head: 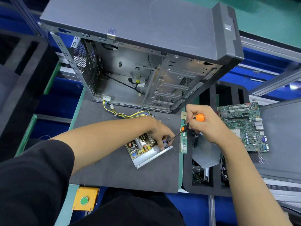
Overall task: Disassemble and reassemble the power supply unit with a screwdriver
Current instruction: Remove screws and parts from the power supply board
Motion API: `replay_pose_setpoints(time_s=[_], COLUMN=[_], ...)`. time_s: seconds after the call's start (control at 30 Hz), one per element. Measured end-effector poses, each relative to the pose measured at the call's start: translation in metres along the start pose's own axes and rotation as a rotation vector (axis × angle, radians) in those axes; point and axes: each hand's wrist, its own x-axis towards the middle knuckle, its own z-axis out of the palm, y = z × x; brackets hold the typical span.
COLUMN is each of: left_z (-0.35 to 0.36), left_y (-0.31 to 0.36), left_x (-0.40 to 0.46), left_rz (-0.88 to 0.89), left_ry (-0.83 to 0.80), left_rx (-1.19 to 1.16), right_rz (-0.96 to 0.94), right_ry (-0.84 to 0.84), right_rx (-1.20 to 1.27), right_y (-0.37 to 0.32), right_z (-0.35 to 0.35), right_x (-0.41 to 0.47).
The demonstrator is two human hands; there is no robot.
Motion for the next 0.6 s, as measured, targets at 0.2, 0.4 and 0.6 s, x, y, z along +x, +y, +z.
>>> replay_pose_setpoints(time_s=[0.2, 0.4, 0.6], left_z=[0.0, -0.002, -0.001], left_y=[-0.001, 0.002, 0.008], left_x=[0.001, 0.005, -0.003], left_rz=[0.118, 0.115, 0.102], left_ry=[0.002, -0.007, 0.062], left_rx=[-0.109, -0.03, 0.028], right_rz=[0.002, 0.004, -0.006], right_ry=[-0.021, -0.028, -0.037], right_rx=[0.013, 0.029, 0.013], right_y=[0.0, 0.0, 0.003], right_z=[0.01, 0.014, 0.024], right_x=[0.0, -0.002, -0.001])
